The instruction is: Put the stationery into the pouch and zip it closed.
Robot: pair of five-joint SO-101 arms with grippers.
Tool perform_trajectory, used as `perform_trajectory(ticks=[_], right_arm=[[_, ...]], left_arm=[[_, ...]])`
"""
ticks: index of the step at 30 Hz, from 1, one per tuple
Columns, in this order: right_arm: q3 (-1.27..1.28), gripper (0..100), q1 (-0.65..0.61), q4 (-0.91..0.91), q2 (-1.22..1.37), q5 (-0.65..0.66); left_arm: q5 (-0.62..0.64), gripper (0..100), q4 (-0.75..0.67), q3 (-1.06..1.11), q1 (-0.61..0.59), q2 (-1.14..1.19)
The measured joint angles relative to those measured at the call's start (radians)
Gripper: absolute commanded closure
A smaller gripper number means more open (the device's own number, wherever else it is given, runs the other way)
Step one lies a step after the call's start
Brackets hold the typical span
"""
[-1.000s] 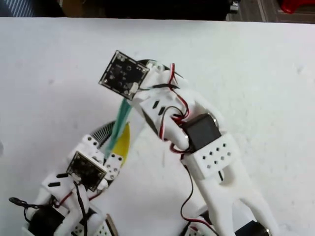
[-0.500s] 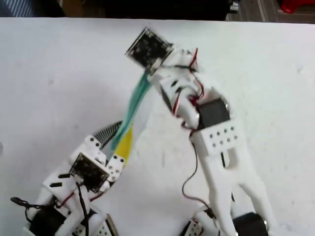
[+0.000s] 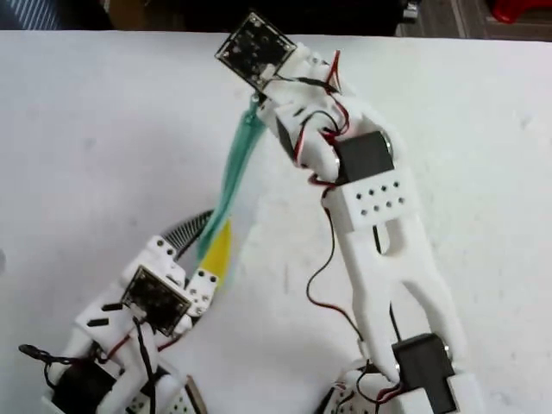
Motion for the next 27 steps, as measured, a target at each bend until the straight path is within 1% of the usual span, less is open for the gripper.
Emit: perform_trajectory(ticks=[5, 7, 9, 13, 14, 15, 21, 25, 27], right_arm=[[-0.009, 97.7, 0.023, 0.0, 0.025, 0.0], [-0.014, 95.1, 0.025, 0.028, 0.02, -0.02], [-0.028, 86.5, 0.028, 0.077, 0.017, -0.061], [-0.035, 64.2, 0.066, 0.198, -0.035, -0.094], [-0.035, 60.9, 0.084, 0.226, -0.046, -0.094], [-0.035, 59.7, 0.092, 0.249, -0.063, -0.094], [0.008, 63.6, 0.137, 0.33, -0.222, -0.094], [0.055, 67.3, 0.244, 0.33, -0.284, -0.104], [0.066, 71.3, 0.299, 0.33, -0.296, -0.11]], left_arm=[[0.0, 98, 0.0, 0.003, 0.0, 0.0], [0.0, 98, 0.0, 0.003, 0.0, -0.002], [0.0, 98, 0.0, 0.003, 0.0, -0.002], [0.0, 98, -0.002, 0.017, 0.003, -0.006], [0.0, 98, -0.008, 0.02, 0.008, -0.006], [0.0, 98, -0.015, 0.023, 0.009, -0.006], [0.0, 98, -0.035, 0.029, 0.005, -0.006], [0.0, 98, -0.129, 0.048, -0.083, 0.005], [0.0, 98, -0.183, 0.064, -0.109, 0.009]])
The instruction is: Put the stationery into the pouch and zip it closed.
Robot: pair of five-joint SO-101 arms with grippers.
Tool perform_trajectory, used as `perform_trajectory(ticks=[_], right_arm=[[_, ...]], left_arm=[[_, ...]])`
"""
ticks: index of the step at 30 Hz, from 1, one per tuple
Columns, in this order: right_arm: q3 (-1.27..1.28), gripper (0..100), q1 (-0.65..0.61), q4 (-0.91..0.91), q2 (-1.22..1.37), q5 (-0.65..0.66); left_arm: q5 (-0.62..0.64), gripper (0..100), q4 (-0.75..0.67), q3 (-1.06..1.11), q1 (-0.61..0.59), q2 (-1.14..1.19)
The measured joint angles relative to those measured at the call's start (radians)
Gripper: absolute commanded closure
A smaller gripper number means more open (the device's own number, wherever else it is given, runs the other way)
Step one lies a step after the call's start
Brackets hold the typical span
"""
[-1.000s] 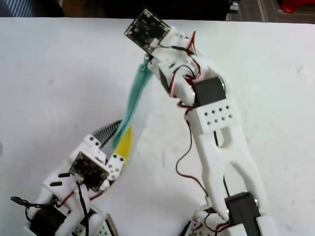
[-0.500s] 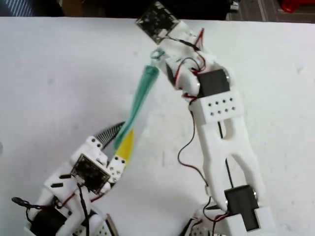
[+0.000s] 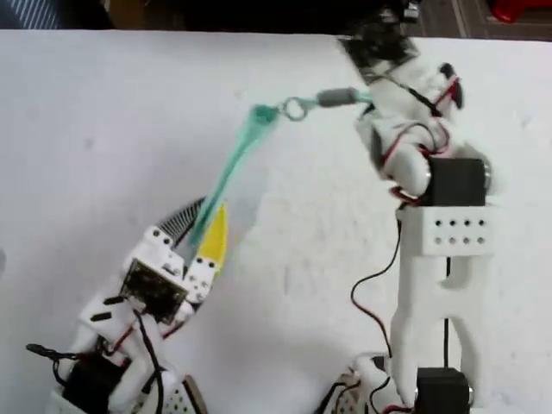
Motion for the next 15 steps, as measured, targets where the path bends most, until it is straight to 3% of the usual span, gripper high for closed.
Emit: perform_trajectory(ticks=[8, 10, 15], right_arm=[[0.012, 96.7, 0.216, -0.003, -0.046, -0.232], [0.041, 94.0, 0.261, -0.032, -0.035, -0.241], [0.123, 69.8, 0.342, -0.066, 0.066, -0.249]], left_arm=[[-0.098, 98, -0.21, 0.097, -0.032, 0.002], [-0.106, 98, -0.264, 0.097, -0.078, 0.003], [-0.115, 98, -0.298, 0.081, -0.189, 0.003]])
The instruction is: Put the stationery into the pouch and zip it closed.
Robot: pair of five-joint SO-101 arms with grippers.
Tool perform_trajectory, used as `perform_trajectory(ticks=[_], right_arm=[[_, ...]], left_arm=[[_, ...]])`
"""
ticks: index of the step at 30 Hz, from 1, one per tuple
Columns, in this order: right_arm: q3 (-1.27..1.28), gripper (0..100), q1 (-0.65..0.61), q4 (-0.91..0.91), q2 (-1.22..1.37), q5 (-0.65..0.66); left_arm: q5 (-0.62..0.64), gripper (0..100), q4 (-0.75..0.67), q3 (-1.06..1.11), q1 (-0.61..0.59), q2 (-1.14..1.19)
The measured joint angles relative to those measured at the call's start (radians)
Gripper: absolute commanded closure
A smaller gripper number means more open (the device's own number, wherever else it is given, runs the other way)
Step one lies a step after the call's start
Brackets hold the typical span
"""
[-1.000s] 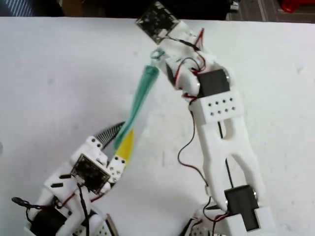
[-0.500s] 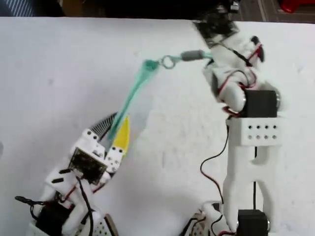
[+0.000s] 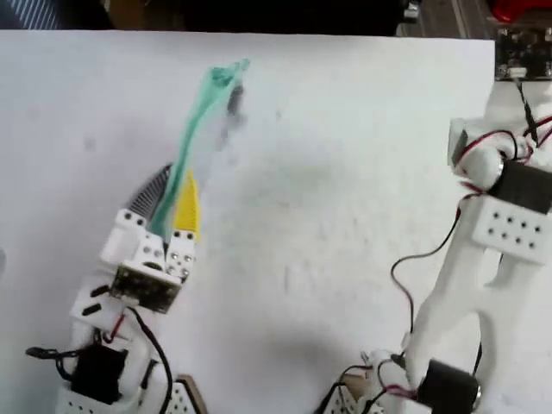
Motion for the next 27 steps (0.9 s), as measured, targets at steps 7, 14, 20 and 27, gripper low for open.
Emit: perform_trajectory(ticks=[7, 14, 20, 27], right_arm=[[0.144, 80.1, -0.048, -0.008, 0.089, -0.009], [0.428, 93.0, -0.184, -0.17, 0.089, -0.091], [0.623, 98.1, -0.187, -0.376, 0.1, -0.126], [0.712, 97.9, -0.187, -0.529, 0.1, -0.129]], left_arm=[[0.026, 98, -0.006, -0.015, 0.061, 0.031], [0.029, 98, -0.167, 0.058, 0.087, 0.127], [-0.06, 98, -0.336, -0.002, 0.066, 0.308], [-0.232, 98, -0.526, -0.227, 0.052, 0.776]])
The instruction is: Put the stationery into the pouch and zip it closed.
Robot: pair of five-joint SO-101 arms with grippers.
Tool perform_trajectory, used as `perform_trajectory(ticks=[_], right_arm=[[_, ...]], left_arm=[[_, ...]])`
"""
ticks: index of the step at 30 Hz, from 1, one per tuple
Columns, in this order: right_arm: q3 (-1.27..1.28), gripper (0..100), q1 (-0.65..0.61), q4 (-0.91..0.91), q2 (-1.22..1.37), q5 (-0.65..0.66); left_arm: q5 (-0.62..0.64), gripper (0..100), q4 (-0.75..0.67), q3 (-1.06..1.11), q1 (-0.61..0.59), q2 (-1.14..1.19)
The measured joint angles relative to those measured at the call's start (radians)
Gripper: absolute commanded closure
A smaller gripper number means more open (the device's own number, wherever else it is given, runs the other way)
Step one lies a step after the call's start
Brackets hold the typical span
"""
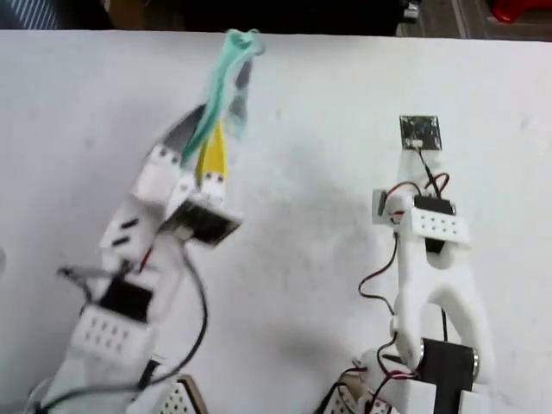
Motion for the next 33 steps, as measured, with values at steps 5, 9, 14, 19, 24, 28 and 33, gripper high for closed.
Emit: perform_trajectory(ticks=[5, 9, 14, 19, 24, 28, 33], right_arm=[[0.014, 97.8, 0.0, -0.048, 0.0, 0.0], [0.014, 97.7, 0.063, -0.06, 0.0, -0.006], [0.014, 97.7, 0.084, -0.064, 0.0, -0.006], [0.014, 97.7, 0.092, -0.064, 0.0, -0.006], [0.014, 97.7, 0.089, -0.064, 0.0, -0.006], [0.014, 97.7, 0.092, -0.066, 0.0, -0.006], [0.014, 97.7, 0.089, -0.066, 0.0, -0.006]], left_arm=[[-0.018, 98, -0.097, -0.046, 0.147, 0.327], [-0.021, 93, -0.118, -0.078, 0.292, 0.506], [0.003, 77, -0.086, -0.14, 0.391, 0.753], [0.227, 75, 0.135, -0.213, 0.388, 0.789], [0.377, 70, 0.56, -0.397, 0.417, 0.718], [0.427, 70, 0.72, -0.434, 0.459, 0.678], [0.417, 73, 0.833, -0.443, 0.569, 0.667]])
